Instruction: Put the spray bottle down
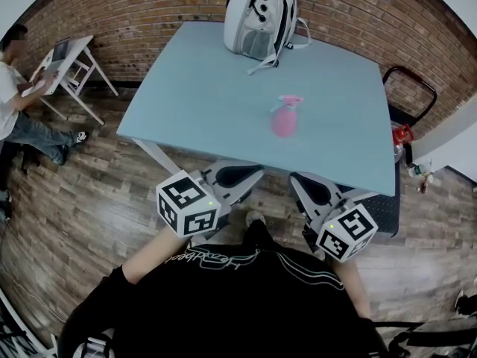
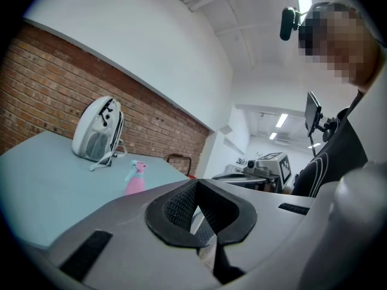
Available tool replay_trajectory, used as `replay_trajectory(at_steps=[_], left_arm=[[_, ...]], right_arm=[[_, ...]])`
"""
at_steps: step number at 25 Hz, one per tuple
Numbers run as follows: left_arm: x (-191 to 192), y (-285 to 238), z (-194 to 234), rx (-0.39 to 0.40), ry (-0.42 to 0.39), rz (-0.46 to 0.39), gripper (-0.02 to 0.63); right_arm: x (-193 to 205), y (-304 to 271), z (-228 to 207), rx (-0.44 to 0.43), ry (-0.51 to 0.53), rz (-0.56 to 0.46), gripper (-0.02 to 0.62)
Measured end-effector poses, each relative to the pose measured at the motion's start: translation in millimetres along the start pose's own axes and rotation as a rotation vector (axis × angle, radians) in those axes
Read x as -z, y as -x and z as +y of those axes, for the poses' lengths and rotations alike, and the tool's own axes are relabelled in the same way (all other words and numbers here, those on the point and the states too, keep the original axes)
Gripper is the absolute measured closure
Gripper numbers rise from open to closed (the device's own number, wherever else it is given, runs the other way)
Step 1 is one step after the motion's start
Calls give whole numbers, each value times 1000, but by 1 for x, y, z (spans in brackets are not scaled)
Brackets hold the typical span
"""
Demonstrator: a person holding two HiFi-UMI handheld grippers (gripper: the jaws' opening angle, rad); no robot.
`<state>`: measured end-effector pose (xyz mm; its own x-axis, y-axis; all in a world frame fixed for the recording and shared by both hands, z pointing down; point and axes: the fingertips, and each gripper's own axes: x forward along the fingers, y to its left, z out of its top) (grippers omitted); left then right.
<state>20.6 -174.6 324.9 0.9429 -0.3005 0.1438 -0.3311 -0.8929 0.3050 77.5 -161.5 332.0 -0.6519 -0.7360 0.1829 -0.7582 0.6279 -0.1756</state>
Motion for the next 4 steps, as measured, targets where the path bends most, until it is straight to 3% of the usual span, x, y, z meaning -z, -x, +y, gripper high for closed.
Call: replay_trajectory(at_steps=[4], left_arm=[[2, -3, -2, 4, -1, 5, 598]], right_arm=[[1, 3, -1, 5, -1, 3, 581]])
